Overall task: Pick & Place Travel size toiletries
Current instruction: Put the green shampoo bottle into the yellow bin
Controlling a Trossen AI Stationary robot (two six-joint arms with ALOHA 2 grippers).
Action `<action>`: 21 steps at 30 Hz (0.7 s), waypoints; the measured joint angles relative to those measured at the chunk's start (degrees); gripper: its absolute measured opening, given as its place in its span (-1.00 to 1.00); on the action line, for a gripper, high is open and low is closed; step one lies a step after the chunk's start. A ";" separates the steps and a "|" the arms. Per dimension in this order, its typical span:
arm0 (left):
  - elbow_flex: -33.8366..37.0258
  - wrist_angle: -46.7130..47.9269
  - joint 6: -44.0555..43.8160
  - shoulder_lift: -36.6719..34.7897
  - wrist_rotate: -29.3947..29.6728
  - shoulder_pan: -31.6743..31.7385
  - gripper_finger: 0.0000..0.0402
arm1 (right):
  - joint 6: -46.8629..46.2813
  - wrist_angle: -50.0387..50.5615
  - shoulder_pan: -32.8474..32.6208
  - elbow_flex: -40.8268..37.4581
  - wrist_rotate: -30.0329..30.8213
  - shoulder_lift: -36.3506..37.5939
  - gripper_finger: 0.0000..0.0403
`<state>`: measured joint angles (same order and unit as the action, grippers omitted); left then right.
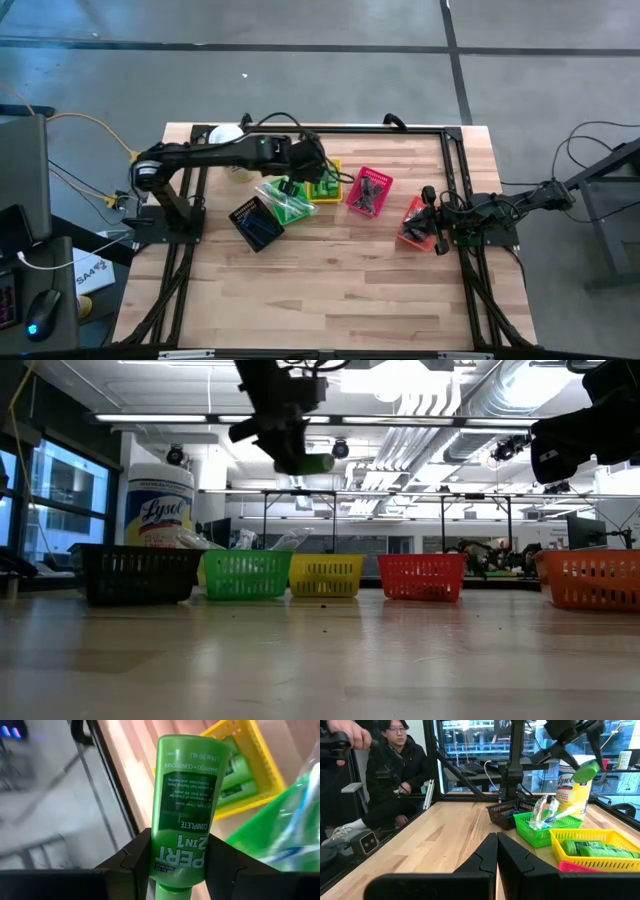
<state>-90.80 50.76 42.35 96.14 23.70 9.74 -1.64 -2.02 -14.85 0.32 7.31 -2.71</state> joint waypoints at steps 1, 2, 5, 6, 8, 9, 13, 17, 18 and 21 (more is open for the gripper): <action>-0.01 -0.92 2.70 0.35 0.00 0.00 -0.34 | 0.15 0.00 0.00 0.01 0.00 -0.09 -0.99; -0.05 -1.86 5.72 0.72 0.00 0.00 -0.34 | 0.19 0.02 0.00 0.01 0.00 -0.16 -0.99; -0.07 -3.97 13.65 2.26 0.22 0.00 -0.34 | 0.19 0.02 0.00 0.01 -0.02 -0.56 -0.99; -0.07 -5.27 15.97 2.83 0.25 0.00 -0.34 | 0.19 0.04 0.00 0.01 -0.02 -0.67 -0.99; -0.07 -6.86 20.63 3.95 0.33 0.01 -0.34 | 0.19 0.02 0.00 0.01 -0.01 -1.02 -0.99; -0.07 -7.67 22.98 4.56 0.54 0.15 -0.34 | 0.19 0.04 0.00 0.01 -0.02 -1.23 -0.99; -0.07 -11.63 31.27 8.34 0.62 2.08 -0.34 | 0.19 0.04 0.00 0.01 -0.02 -1.86 -0.99; -0.07 -12.35 36.59 11.83 -1.89 4.48 -0.34 | 0.24 0.03 0.00 0.01 0.00 -2.13 -0.99; -0.04 -11.75 37.17 12.53 -2.73 5.02 -0.34 | 0.28 0.02 0.00 0.01 0.01 -2.12 -0.99; -0.04 -12.48 40.26 14.22 -5.39 6.38 -0.34 | 0.47 0.00 0.00 0.01 0.16 -2.13 -0.99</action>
<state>-90.85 38.28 82.61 110.37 18.31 16.12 -1.17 -2.02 -14.85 0.34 7.47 -4.84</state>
